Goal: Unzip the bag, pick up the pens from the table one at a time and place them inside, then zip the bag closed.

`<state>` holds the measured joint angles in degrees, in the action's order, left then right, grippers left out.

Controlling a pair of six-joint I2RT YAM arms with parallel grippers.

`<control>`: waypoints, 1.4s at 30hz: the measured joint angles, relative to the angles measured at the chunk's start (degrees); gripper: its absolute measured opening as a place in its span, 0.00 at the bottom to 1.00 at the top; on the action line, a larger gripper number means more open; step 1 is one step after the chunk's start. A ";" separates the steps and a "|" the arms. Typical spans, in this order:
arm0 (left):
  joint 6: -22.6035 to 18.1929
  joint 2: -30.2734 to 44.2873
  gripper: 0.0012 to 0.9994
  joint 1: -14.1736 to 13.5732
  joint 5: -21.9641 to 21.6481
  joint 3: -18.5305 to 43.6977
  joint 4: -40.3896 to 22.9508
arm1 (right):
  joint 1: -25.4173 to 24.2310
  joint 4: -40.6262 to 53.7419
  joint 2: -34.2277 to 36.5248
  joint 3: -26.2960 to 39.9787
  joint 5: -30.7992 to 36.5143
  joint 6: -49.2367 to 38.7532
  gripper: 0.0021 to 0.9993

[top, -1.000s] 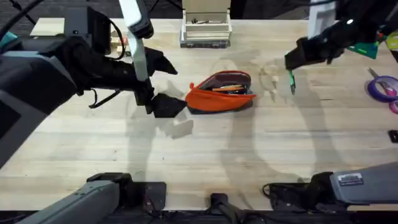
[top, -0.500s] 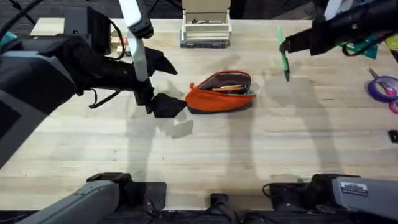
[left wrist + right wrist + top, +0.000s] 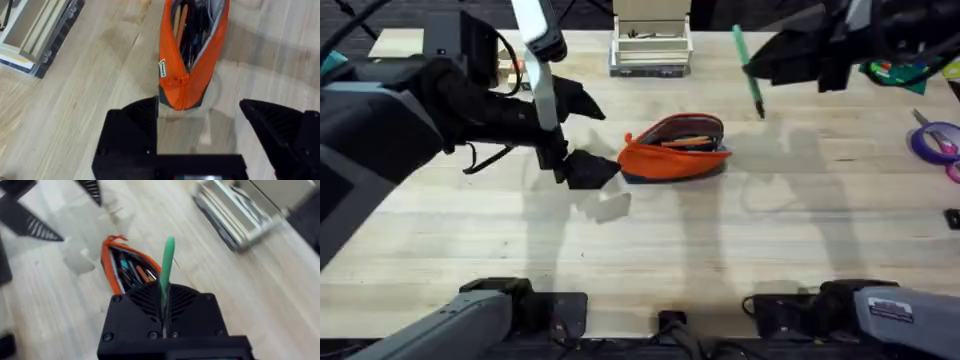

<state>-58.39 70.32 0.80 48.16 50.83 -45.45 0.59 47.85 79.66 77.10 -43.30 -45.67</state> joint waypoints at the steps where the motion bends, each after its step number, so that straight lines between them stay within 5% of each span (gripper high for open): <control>1: 0.00 0.00 0.99 0.00 0.00 0.00 0.00 | 1.14 0.00 0.00 0.00 -0.12 -1.83 0.03; 8: 0.00 0.00 0.99 0.00 0.00 0.00 0.00 | 10.41 0.16 0.00 0.00 4.05 -15.29 0.03; 20: 0.00 0.00 0.99 0.00 0.00 0.00 0.00 | 23.36 3.49 0.18 0.00 25.63 -30.19 0.03; 28: 0.00 0.00 0.99 0.00 0.00 0.00 0.02 | 24.25 5.06 3.90 0.00 32.16 -33.43 0.03; 42: 0.00 0.00 0.99 0.00 0.00 0.00 0.00 | 24.25 5.73 10.27 0.00 33.33 -35.15 0.03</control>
<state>-58.39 70.32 0.80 48.16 50.83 -45.45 24.84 53.58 89.93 77.10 -9.98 -80.82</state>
